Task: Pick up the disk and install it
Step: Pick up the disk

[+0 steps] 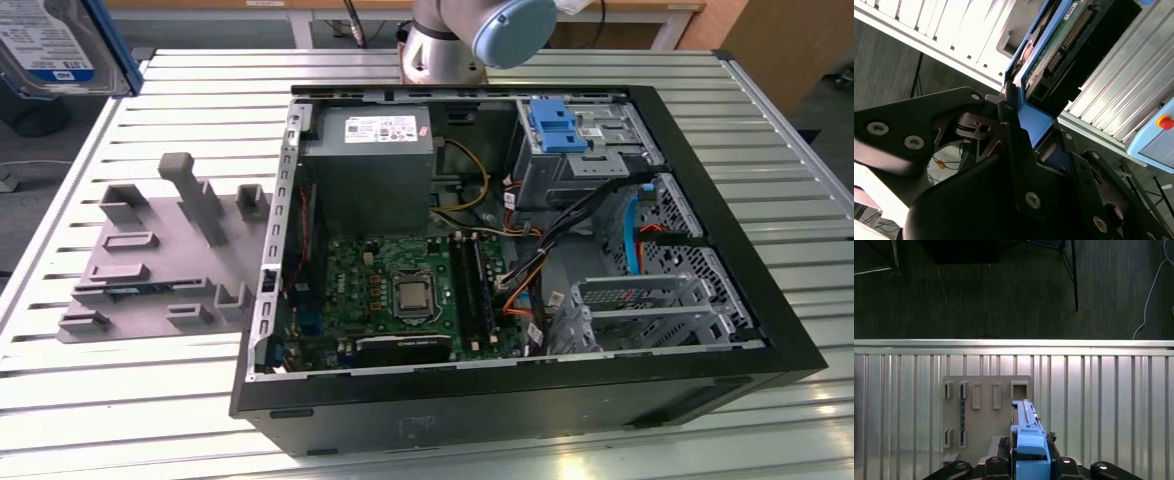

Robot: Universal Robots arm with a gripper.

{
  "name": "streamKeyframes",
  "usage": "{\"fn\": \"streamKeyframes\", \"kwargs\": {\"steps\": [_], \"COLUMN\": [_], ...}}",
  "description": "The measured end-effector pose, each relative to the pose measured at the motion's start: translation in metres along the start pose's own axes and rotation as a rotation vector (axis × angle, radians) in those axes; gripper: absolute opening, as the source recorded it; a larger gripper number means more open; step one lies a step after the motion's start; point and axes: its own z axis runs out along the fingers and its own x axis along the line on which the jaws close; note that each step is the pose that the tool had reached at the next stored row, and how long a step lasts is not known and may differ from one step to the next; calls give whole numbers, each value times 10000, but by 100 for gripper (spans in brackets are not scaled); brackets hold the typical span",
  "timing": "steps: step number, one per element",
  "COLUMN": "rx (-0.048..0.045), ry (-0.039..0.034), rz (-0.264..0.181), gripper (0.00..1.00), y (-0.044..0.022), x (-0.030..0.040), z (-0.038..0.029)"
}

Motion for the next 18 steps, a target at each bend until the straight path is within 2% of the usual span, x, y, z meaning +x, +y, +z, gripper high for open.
{"fn": "streamKeyframes", "kwargs": {"steps": [18], "rx": [1], "ry": [-1], "rz": [0], "gripper": [36], "y": [-171], "x": [-2], "z": [1]}}
